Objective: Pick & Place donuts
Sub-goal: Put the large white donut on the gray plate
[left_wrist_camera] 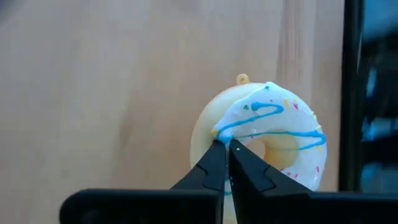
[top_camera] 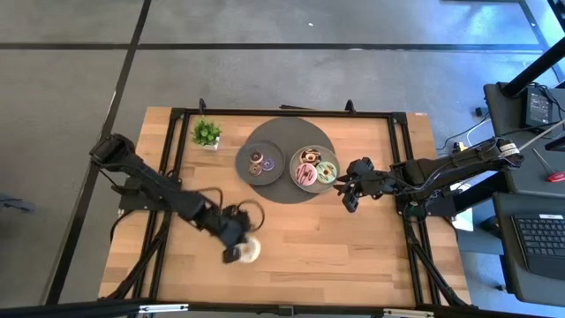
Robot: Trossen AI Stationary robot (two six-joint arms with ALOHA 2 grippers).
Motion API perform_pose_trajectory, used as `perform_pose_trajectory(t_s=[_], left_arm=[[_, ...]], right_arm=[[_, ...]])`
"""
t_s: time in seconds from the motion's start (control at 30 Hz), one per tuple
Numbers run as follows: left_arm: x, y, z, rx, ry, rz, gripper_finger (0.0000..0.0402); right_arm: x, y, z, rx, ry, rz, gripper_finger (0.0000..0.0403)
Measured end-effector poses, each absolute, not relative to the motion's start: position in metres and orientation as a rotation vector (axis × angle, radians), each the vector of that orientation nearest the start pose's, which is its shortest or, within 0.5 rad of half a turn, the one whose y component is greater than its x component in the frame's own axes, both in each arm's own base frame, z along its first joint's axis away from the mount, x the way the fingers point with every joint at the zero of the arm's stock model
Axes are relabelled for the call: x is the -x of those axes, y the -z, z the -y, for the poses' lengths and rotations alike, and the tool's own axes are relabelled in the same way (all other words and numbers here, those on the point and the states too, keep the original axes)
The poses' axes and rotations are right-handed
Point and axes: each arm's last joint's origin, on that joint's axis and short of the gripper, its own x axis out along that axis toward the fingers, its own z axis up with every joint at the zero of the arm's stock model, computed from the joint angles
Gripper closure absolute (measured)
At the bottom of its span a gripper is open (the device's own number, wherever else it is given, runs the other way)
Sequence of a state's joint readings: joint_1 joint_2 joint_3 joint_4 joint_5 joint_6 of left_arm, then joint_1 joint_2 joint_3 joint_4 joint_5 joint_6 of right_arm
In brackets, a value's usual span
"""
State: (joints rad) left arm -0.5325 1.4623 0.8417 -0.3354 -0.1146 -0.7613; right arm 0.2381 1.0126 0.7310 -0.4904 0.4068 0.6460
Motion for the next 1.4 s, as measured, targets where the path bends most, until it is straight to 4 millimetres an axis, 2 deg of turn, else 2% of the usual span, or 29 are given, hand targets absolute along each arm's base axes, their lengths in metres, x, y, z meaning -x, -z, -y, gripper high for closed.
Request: perform_pose_trajectory(t_s=[0.3,0.43,0.6,0.77,0.97,1.17,1.4], left_arm=[[-0.292,-0.237,0.078,0.512,-0.14,-0.756,0.0397],[-0.309,-0.243,0.06,0.563,-0.186,-0.675,0.0398],[-0.332,-0.245,0.047,0.593,-0.218,-0.625,0.0398],[-0.361,-0.252,0.035,0.527,-0.227,-0.613,0.0399],[-0.393,-0.268,-0.001,0.445,-0.301,-0.647,0.0399],[-0.417,-0.259,-0.059,0.469,-0.425,-0.695,0.0399],[-0.435,-0.227,-0.116,0.608,-0.381,-0.759,0.0399]], right_arm=[[-0.197,-0.251,-0.037,-0.386,0.351,-0.664,0.0257],[-0.197,-0.251,-0.038,-0.386,0.327,-0.674,0.0257],[-0.2,-0.254,-0.038,-0.359,0.299,-0.636,0.0257],[-0.203,-0.258,-0.039,-0.335,0.273,-0.594,0.0257],[-0.202,-0.257,-0.039,-0.33,0.266,-0.606,0.0257],[-0.199,-0.253,-0.04,-0.381,0.252,-0.667,0.0257],[-0.195,-0.248,-0.04,-0.373,0.243,-0.741,0.0257]])
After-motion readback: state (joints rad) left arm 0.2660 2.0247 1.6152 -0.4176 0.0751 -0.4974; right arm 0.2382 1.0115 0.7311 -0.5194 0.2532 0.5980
